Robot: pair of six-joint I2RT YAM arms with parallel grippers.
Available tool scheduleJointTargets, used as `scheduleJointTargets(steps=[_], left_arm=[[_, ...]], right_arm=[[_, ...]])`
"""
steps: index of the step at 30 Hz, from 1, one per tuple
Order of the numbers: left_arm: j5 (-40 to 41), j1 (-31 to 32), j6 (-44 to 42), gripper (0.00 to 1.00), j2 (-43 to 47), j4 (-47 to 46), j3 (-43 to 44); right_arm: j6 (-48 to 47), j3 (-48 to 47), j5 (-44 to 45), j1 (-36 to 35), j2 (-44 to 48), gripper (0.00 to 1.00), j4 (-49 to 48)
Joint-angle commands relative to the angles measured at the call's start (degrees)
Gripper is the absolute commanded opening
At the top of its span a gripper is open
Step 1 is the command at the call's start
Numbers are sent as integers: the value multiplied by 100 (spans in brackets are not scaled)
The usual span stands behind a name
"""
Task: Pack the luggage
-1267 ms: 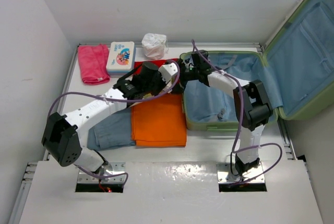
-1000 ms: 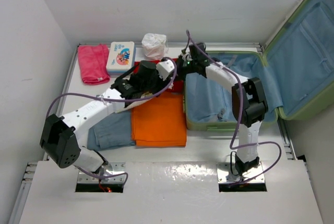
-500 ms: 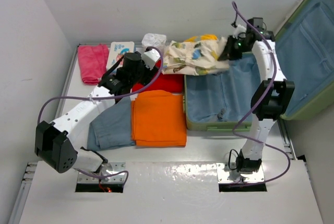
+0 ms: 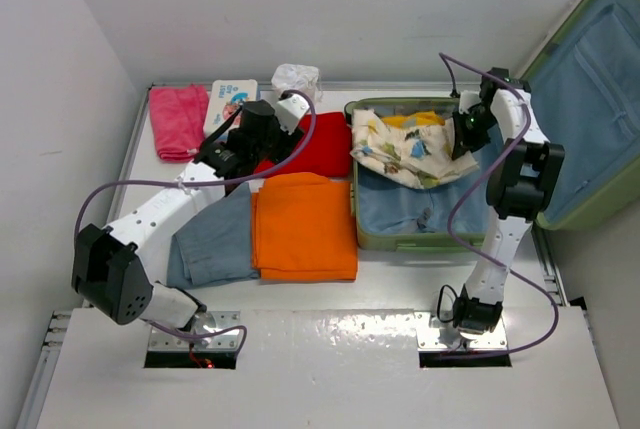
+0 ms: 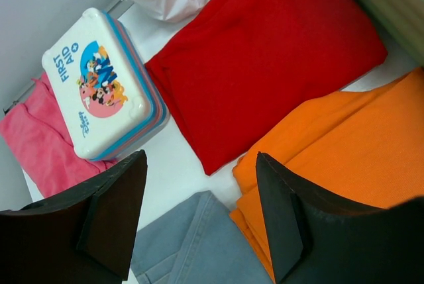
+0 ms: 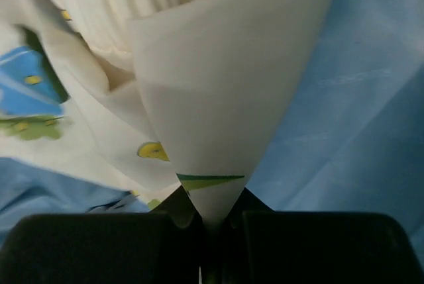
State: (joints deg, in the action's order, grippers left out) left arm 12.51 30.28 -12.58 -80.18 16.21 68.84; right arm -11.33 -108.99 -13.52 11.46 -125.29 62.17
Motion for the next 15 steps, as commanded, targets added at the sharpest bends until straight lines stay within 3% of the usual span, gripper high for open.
scheduleJointTargets(steps=[1, 12, 14, 15], left_arm=[[119, -49, 124, 69, 3, -162, -37], [287, -102, 458, 69, -50, -162, -257], [348, -163, 458, 69, -50, -162, -257], [401, -224, 458, 69, -50, -162, -257]], right_arm=[[-282, -324, 700, 31, -21, 0, -494], [1298, 115, 1545, 418, 5, 0, -1401], [1562, -33, 1380, 479, -82, 25, -1165], [1616, -78, 1378, 514, -109, 42, -1059]])
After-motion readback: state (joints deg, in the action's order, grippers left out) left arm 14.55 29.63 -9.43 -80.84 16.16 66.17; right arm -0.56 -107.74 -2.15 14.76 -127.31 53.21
